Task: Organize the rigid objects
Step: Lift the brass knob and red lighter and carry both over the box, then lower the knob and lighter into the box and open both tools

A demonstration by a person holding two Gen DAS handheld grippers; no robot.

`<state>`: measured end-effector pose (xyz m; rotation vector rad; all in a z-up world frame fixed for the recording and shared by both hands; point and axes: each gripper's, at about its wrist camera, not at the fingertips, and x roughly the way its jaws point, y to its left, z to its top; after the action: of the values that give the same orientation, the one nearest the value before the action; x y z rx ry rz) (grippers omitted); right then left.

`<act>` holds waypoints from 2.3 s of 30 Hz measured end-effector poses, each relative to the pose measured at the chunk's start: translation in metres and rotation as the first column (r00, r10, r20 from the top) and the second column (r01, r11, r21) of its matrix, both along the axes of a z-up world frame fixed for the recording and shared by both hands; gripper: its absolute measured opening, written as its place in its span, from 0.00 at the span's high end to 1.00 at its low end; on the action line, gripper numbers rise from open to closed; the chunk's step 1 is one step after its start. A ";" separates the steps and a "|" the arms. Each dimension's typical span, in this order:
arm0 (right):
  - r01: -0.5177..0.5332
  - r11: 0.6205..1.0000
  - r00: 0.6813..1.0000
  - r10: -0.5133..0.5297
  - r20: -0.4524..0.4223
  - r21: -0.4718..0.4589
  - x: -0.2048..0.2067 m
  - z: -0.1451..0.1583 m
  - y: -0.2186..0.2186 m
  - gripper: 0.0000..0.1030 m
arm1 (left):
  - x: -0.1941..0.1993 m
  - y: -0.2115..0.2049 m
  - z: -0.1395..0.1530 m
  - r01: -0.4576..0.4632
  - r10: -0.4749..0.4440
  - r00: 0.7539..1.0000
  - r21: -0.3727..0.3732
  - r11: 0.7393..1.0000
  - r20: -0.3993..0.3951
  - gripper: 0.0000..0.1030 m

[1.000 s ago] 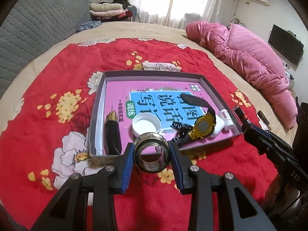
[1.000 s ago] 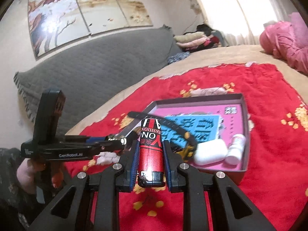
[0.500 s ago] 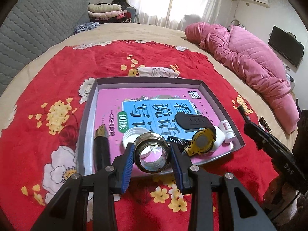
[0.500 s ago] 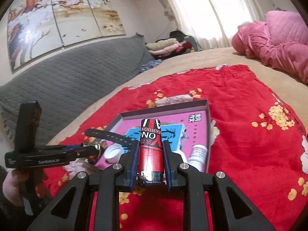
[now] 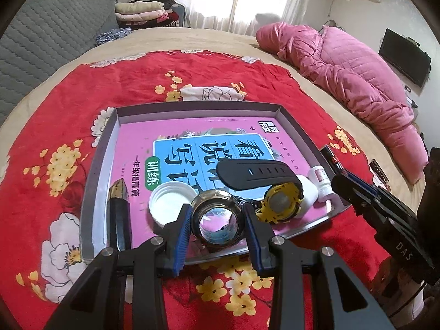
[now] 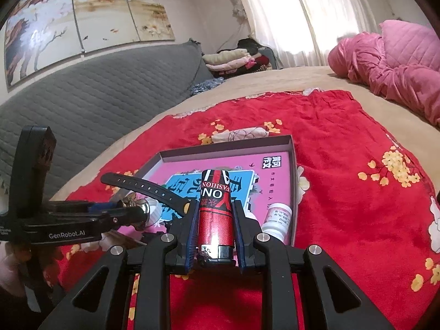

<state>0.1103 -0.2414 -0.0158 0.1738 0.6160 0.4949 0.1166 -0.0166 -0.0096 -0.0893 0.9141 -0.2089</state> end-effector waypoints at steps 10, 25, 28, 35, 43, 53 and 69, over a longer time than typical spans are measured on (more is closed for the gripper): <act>0.015 0.999 1.000 -0.015 -0.007 -0.033 0.003 -0.004 0.005 0.77 | 0.002 -0.003 -0.005 0.005 -0.005 1.000 0.005 1.000 -0.008 0.64; -0.010 0.978 1.000 0.009 -0.006 -0.210 0.013 -0.021 0.030 0.77 | 0.007 -0.007 -0.015 0.006 -0.005 0.999 0.030 1.000 -0.033 0.64; 0.007 0.979 1.000 -0.009 -0.010 -0.205 0.016 -0.022 0.027 0.77 | 0.008 -0.008 -0.016 0.006 -0.005 0.999 0.033 0.999 -0.035 0.64; 0.020 0.981 0.999 -0.025 -0.025 -0.195 0.020 -0.025 0.021 0.77 | 0.011 -0.009 -0.017 0.007 -0.006 0.999 0.027 1.000 -0.039 0.64; 0.012 0.982 0.999 -0.020 -0.042 -0.190 0.023 -0.028 0.023 0.77 | 0.013 -0.010 -0.019 0.003 -0.002 0.999 0.022 1.000 -0.045 0.64; 0.011 0.984 0.999 -0.019 -0.048 -0.175 0.023 -0.032 0.022 0.77 | 0.014 -0.007 -0.020 -0.010 0.011 0.998 0.023 1.000 -0.062 0.64; 0.005 0.989 0.999 -0.012 -0.044 -0.145 0.022 -0.030 0.021 0.69 | 0.014 0.003 -0.027 -0.040 0.041 0.995 0.006 0.999 -0.095 0.64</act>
<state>0.1321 -0.2201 -0.0457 0.0497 0.6919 0.4369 0.1303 -0.0138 -0.0364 -0.1143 1.0072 -0.1660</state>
